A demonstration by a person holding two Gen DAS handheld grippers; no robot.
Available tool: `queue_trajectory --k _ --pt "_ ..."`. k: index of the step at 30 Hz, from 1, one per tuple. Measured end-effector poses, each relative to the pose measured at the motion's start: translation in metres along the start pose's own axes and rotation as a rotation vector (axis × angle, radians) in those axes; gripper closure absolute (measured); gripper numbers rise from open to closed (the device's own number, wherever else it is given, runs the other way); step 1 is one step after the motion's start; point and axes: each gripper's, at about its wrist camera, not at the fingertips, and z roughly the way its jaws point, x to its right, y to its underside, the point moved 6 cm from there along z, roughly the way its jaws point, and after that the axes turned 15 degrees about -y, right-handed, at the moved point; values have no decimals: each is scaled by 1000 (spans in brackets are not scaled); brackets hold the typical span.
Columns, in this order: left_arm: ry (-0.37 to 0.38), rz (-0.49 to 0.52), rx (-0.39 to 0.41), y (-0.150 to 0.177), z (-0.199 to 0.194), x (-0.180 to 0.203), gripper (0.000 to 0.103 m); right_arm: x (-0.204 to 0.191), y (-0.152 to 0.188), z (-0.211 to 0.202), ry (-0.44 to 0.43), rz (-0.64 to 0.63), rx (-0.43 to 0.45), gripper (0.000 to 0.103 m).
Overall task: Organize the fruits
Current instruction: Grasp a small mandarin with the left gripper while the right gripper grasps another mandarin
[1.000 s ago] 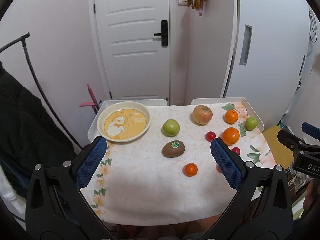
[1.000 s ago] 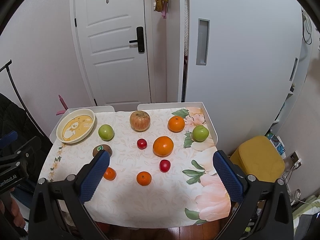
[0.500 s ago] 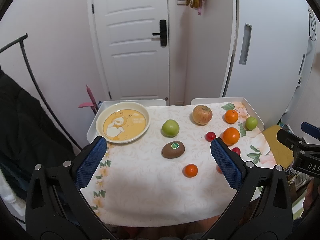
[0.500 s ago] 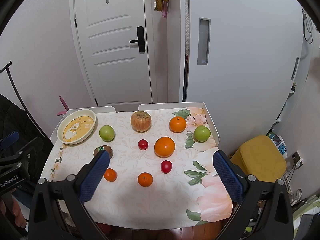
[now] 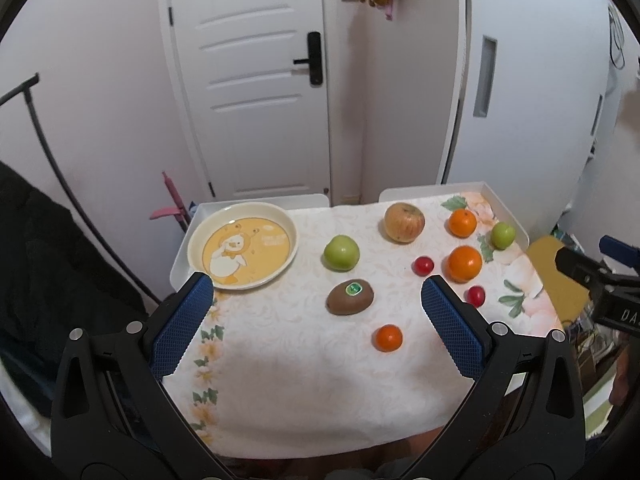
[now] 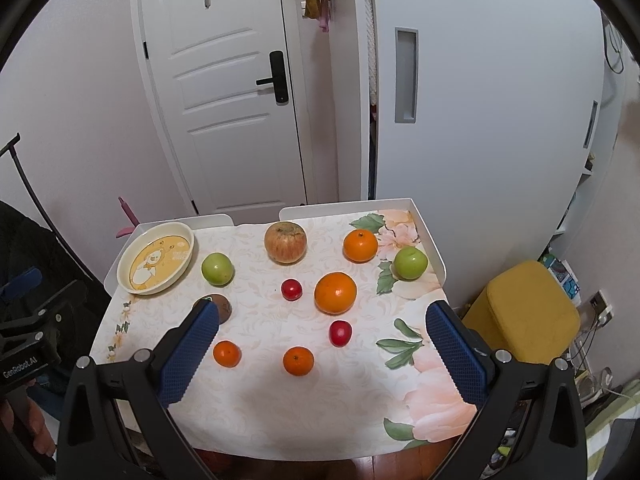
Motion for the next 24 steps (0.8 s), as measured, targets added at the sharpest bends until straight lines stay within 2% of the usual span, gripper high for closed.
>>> queue_trajectory --k 6,11,14,19,24 --pt "59 77 -28 16 29 7 0 10 12 13 10 31 -23 0" --pt "130 146 -20 36 54 26 0 17 31 33 26 25 -57 0" --pt "159 191 0 50 66 41 0 23 47 49 7 26 -82 0" --pt "220 248 -26 81 87 67 0 28 70 79 -24 -45 -126 0" --pt "232 297 -32 102 102 90 0 31 86 102 -88 -104 -156 0"
